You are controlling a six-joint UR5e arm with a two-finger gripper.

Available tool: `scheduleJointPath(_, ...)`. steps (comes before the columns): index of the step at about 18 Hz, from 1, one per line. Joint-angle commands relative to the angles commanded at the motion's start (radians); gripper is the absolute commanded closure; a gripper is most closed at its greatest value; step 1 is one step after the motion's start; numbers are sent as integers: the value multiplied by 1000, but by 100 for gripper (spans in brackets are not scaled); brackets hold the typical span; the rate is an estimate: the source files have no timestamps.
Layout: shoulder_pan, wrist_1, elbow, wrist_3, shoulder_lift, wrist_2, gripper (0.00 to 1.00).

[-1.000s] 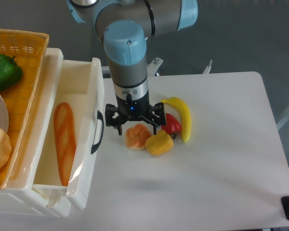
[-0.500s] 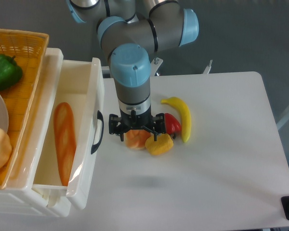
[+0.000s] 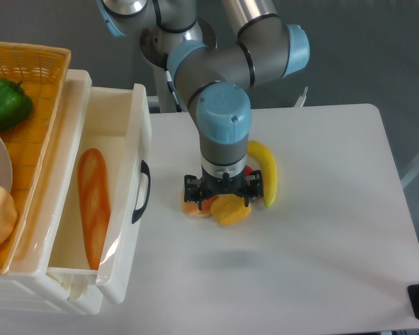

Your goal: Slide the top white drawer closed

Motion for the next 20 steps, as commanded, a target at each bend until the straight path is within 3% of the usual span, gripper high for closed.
scheduleJointPath(5,-12,-5,0,-11,-17,-92,0)
scheduleJointPath(8,-14,-37,-2,-8,-22,-104,0)
scheduleJointPath(20,-63,-66,-8,0,-20,-160,0)
